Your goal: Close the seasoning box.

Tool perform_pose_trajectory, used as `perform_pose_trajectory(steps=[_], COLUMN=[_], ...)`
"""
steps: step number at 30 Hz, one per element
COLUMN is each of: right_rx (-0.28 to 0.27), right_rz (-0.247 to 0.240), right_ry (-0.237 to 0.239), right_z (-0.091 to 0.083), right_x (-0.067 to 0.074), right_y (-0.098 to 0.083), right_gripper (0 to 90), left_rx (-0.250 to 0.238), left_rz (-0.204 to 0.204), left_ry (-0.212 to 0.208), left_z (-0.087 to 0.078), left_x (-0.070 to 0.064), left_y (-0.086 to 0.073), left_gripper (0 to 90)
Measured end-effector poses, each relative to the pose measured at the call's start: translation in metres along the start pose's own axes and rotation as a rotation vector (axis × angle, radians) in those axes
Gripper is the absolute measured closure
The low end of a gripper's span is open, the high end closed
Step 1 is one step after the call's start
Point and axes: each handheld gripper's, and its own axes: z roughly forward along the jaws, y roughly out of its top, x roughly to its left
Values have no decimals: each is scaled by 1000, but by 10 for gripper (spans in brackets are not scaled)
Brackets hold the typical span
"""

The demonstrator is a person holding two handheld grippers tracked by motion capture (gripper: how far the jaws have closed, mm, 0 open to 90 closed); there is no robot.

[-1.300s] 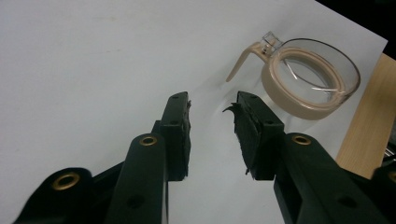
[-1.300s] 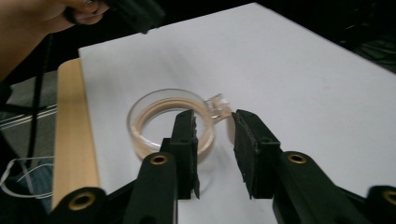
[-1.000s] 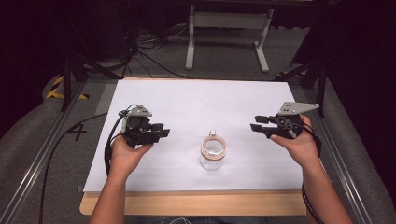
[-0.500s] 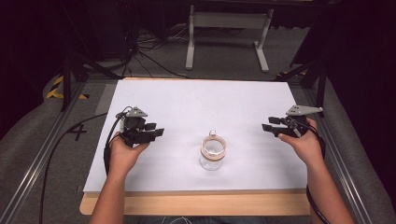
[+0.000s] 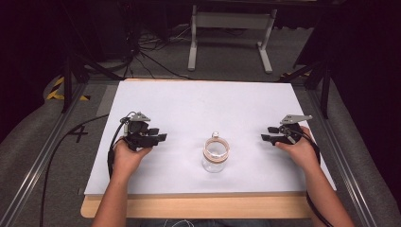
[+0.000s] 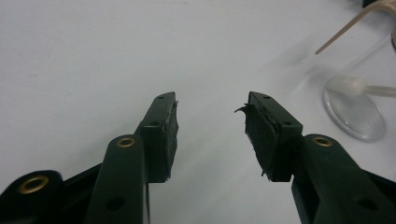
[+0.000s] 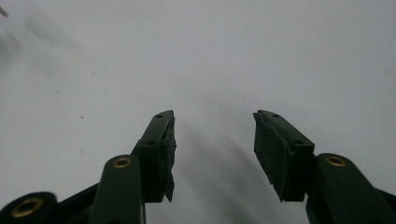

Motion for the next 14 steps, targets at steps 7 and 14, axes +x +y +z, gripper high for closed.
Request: perform_pose_trajectory(steps=[7, 14], right_rx=[6, -1], right_rz=[-37, -38], right_ry=[24, 48], right_z=[9, 10], right_x=[9, 14], right_y=[2, 5], right_gripper=[487, 487], left_rx=[16, 7], left_rz=[4, 13], left_ry=[-9, -10], left_z=[5, 3], left_x=[1, 0], left_y=[-2, -2], left_gripper=[533, 509])
